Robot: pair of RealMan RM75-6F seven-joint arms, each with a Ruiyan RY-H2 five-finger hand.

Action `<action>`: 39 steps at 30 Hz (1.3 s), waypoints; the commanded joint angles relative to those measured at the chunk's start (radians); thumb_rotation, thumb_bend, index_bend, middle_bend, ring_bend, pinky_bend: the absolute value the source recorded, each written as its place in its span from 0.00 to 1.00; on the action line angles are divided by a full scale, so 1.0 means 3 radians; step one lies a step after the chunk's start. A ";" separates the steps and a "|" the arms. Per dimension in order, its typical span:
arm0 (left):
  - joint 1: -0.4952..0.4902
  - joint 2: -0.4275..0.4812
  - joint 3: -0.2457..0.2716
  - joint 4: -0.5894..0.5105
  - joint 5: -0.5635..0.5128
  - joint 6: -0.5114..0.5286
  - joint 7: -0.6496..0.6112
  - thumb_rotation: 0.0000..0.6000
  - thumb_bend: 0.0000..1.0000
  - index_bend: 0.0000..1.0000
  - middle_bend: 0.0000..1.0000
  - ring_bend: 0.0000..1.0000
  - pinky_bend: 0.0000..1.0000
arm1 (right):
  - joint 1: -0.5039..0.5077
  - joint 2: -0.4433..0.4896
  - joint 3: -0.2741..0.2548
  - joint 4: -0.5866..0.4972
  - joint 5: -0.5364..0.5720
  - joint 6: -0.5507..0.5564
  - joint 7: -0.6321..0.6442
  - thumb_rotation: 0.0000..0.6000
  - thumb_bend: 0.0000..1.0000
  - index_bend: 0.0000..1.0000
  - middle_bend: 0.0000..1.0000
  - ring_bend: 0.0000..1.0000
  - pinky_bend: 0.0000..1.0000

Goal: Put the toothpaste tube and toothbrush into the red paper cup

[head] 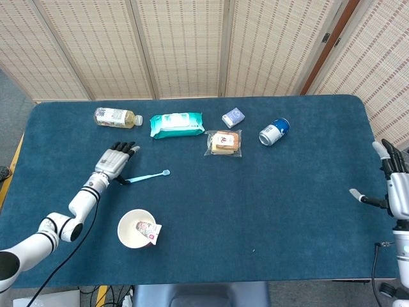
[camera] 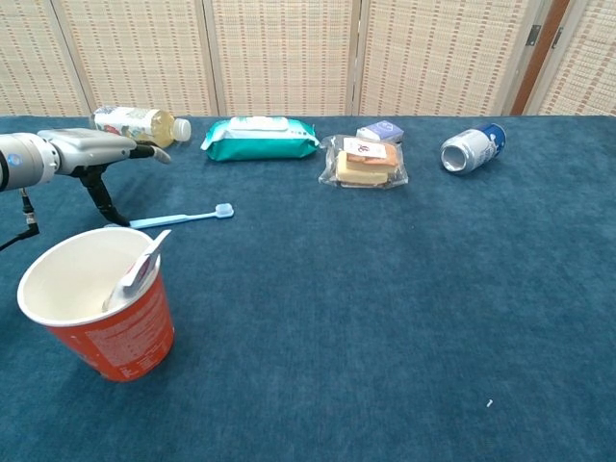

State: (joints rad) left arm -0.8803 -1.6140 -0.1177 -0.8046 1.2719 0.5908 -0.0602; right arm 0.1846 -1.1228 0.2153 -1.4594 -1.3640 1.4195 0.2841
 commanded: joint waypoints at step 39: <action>-0.0053 -0.0168 -0.0077 0.0308 0.0005 -0.0029 -0.0148 1.00 0.10 0.00 0.00 0.00 0.00 | -0.0021 -0.0022 -0.0022 0.0067 0.0003 -0.0034 0.0090 1.00 0.00 0.05 0.02 0.03 0.37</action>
State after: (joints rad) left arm -0.9007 -1.6753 -0.1406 -0.6868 1.2646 0.5721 -0.0881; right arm 0.1785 -1.1296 0.2088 -1.4394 -1.3633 1.4095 0.3111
